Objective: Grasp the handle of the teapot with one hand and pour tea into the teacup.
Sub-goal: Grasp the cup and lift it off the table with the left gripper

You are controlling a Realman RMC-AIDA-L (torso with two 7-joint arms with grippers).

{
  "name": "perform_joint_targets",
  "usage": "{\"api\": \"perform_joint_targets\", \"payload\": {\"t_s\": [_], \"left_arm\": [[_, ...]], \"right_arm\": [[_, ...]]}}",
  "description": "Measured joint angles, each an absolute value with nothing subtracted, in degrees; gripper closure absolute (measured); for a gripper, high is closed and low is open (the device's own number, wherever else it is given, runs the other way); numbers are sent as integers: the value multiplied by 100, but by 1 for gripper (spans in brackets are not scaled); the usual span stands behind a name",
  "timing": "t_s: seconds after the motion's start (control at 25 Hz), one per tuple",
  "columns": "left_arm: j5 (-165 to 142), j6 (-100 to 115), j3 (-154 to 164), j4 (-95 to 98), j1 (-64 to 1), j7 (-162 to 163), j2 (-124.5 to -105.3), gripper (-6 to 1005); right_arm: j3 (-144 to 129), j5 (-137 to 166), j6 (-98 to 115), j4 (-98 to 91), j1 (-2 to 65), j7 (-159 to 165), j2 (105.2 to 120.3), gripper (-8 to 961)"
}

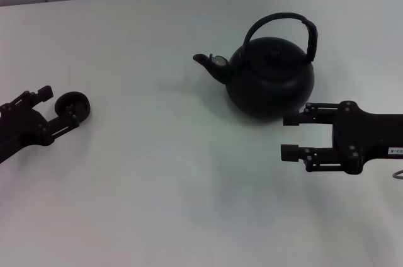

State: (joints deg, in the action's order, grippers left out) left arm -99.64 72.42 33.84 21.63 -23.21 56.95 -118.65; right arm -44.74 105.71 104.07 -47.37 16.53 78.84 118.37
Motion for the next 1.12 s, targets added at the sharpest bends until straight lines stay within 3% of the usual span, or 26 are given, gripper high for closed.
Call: {"api": "perform_joint_targets", "payload": {"t_s": [1.12], "left_arm": [[-9955,6605,3536,1948,-2378,5642,-11867,158]], "right_arm": [[-4473,10577,10406,-4737,1598,7873,11816,256]]}}
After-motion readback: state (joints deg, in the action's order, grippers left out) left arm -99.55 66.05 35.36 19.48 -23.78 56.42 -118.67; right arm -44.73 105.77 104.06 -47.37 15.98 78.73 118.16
